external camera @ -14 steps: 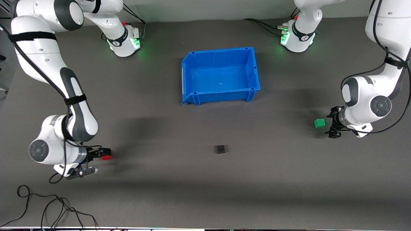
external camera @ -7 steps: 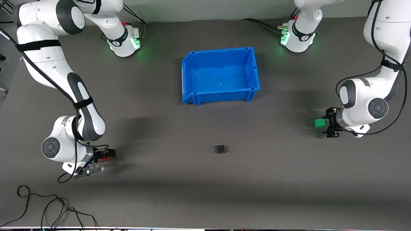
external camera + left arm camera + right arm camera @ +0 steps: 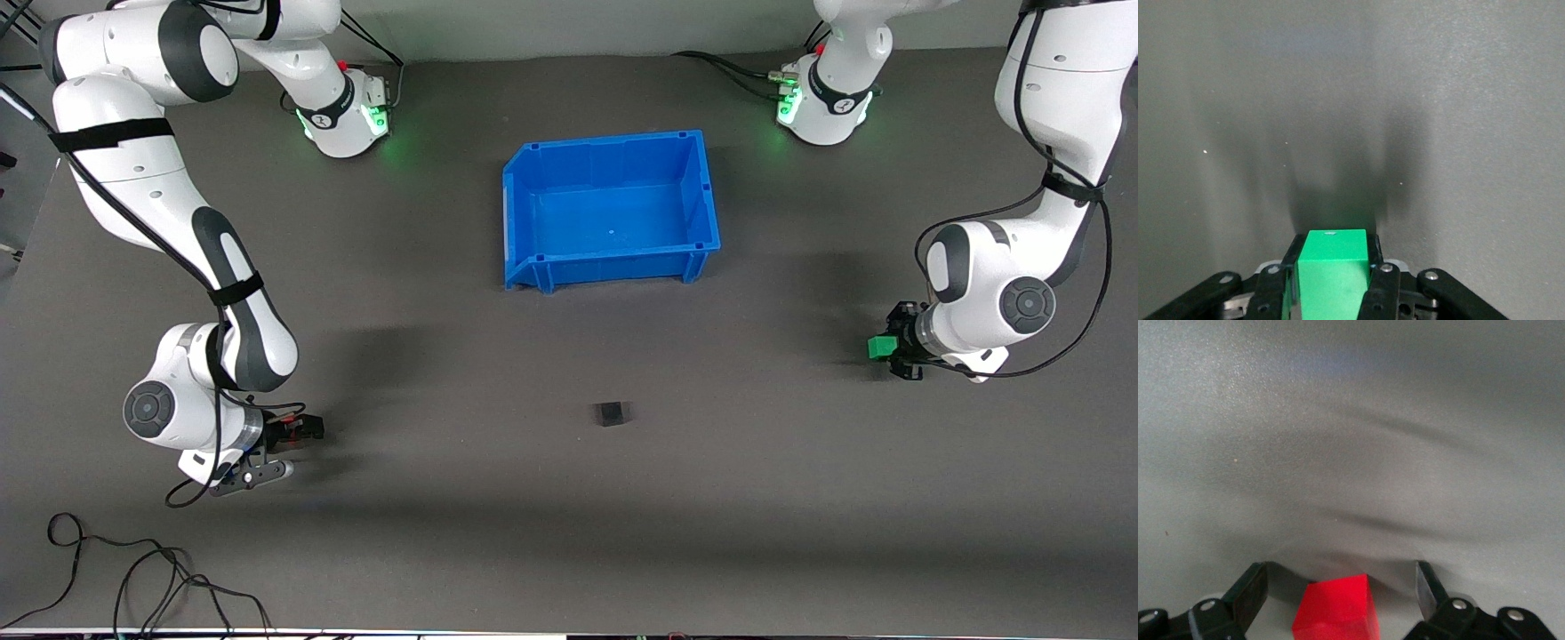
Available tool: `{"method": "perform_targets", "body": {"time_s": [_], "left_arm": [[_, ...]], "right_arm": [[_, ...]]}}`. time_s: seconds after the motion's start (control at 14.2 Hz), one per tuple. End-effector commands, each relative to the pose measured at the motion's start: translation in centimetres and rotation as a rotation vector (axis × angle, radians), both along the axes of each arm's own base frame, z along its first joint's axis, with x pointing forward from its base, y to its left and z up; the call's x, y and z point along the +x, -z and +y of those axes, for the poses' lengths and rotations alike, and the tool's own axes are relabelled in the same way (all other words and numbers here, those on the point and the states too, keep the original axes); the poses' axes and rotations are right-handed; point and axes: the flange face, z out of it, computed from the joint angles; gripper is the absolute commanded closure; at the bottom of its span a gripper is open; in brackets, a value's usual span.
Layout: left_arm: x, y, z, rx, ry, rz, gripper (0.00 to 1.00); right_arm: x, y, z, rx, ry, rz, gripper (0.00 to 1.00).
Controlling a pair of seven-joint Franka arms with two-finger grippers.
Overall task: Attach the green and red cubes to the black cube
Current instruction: 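Close the right gripper on the red cube while the left gripper grasps green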
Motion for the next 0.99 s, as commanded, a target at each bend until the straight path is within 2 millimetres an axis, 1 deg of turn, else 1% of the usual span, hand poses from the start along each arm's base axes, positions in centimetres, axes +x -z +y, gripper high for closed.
{"method": "perform_targets", "body": {"time_s": [0.0, 0.07, 0.14, 0.21, 0.28, 0.35, 0.42, 0.49, 0.64, 0.71, 0.85, 0.92], "left_arm": [[0.4, -1.0, -0.2, 0.009, -0.014, -0.012, 0.98], [0.6, -1.5, -0.1, 0.009, -0.015, -0.018, 1.00], [0.9, -1.9, -0.1, 0.010, -0.016, -0.021, 1.00], [1.3, -2.3, -0.2, 0.010, -0.015, -0.030, 1.00], [1.5, -2.8, -0.1, 0.011, -0.018, -0.035, 1.00], [2.0, -3.5, 0.1, 0.012, -0.023, -0.032, 1.00], [2.5, -4.4, 0.3, 0.012, -0.026, -0.022, 1.00], [3.0, -5.5, 0.4, 0.011, -0.019, -0.003, 1.00], [4.6, -7.8, 0.1, 0.002, -0.029, 0.019, 1.00], [5.3, -8.6, -0.2, -0.011, -0.041, 0.015, 1.00], [6.4, -9.4, -0.9, -0.037, -0.102, -0.009, 1.00], [7.2, -9.7, -2.1, -0.036, -0.114, -0.026, 1.00]], "right_arm": [[0.0, -0.2, 0.0, 0.000, -0.005, -0.011, 0.23], [0.0, -0.1, -0.1, 0.002, -0.001, -0.008, 0.41], [0.0, -0.1, -0.2, 0.002, 0.000, -0.007, 0.56], [-0.1, -0.1, -0.3, 0.002, 0.002, -0.007, 0.65], [-0.1, -0.1, -0.3, 0.002, 0.000, -0.007, 0.69], [-0.1, 0.0, -0.3, 0.002, 0.002, -0.005, 0.69], [-0.1, 0.0, -0.3, 0.002, 0.002, -0.005, 0.69], [-0.1, 0.0, -0.4, 0.002, 0.003, -0.005, 0.71], [0.1, -0.5, -0.3, 0.003, 0.005, -0.010, 0.83], [0.2, -0.9, -0.3, 0.011, 0.041, -0.011, 0.88], [0.5, -2.0, -0.3, 0.108, 0.294, 0.018, 1.00], [0.7, -2.5, -0.2, 0.160, 0.401, 0.043, 1.00]]}}
